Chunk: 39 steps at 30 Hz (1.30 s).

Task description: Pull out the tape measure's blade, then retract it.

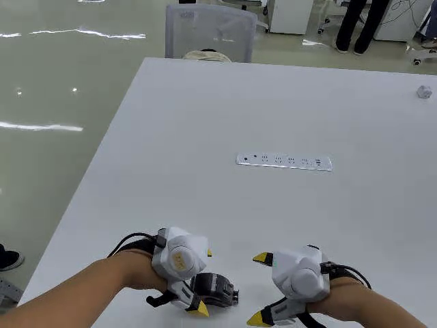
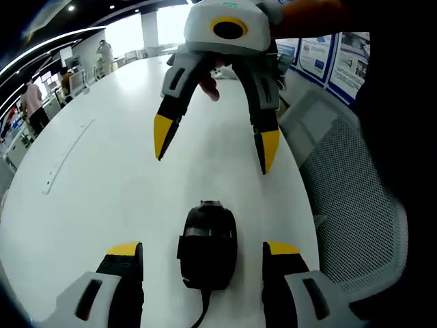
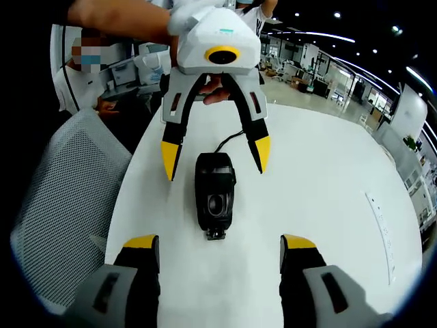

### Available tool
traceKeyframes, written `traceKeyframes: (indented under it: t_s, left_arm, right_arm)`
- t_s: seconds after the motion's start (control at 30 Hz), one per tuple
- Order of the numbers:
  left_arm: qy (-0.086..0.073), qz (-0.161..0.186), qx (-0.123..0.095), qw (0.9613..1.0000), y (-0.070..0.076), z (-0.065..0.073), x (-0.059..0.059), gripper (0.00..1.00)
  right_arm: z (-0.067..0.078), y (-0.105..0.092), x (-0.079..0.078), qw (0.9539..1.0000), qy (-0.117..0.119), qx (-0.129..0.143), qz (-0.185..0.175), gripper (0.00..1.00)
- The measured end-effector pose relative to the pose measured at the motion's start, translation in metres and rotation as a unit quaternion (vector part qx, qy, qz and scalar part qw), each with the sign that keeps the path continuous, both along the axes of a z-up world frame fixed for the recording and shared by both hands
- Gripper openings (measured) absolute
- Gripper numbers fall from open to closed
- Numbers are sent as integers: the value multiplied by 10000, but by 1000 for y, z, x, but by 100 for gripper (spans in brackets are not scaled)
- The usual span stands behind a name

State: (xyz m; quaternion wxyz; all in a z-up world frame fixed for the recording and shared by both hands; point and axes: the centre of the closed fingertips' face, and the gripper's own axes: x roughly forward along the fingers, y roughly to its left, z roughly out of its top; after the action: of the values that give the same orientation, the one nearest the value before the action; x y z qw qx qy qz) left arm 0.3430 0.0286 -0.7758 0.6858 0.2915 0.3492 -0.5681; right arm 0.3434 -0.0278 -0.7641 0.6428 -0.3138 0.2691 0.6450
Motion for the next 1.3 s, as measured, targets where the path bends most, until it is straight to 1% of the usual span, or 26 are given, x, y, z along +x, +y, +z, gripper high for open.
traceKeyframes:
  t_s: [0.27, 0.3, 0.47, 0.53, 0.57, 0.63, 0.67, 0.7, 0.73, 0.8, 0.9, 1.03, 1.17, 1.3]
  left_arm:
    - [-3, 50, -1, 10000, -2, -5, -1, 63]
    - [-7, 71, 5, 10000, -2, -6, -1, 62]
    - [7, 88, 5, 10000, -5, -8, -2, 53]
    - [57, 36, 73, 10000, -4, -11, -4, 46]
    - [34, 27, 115, 9999, -4, -13, -4, 43]
    - [-8, 8, 173, 9999, -4, -14, -3, 42]
    - [-7, -1, 162, 9999, -4, -14, -3, 41]
    - [14, -16, 104, 9999, -6, -13, -5, 36]
    - [-75, 25, 130, 9999, -5, -13, -1, 34]
    - [-42, 22, 74, 10000, -5, -13, -3, 33]
    - [-66, -8, 58, 10000, -5, -13, -3, 33]
    - [-72, -29, 77, 9999, -5, -12, -3, 33]
    - [-37, -14, 63, 10000, -5, -13, -3, 33]
    - [-19, -60, 125, 9999, -4, -14, -3, 32]
  right_arm:
    - [-5, 9, 2, 10000, -1, -46, 47, 69]
    - [-7, 10, 2, 10000, -9, -57, 62, 69]
    - [-18, 15, 1, 9998, -4, -144, 116, 65]
    - [-23, 15, 1, 9997, -17, -210, 142, 63]
    - [-24, 15, 1, 9996, -7, -223, 153, 63]
    - [-26, 16, -1, 9995, 25, -248, 174, 61]
    - [-27, 16, -1, 9995, 21, -263, 187, 61]
    - [-28, 17, 0, 9994, 23, -275, 192, 59]
    - [-28, 17, 1, 9994, 38, -274, 186, 57]
    - [-30, 19, 3, 9994, 76, -281, 173, 54]
    - [-34, 19, 2, 9990, 134, -381, 200, 49]
    - [-38, 18, 2, 9986, 147, -459, 201, 48]
    - [-43, 16, 2, 9982, 159, -538, 226, 47]
    - [-45, 17, 2, 9978, 197, -597, 229, 43]
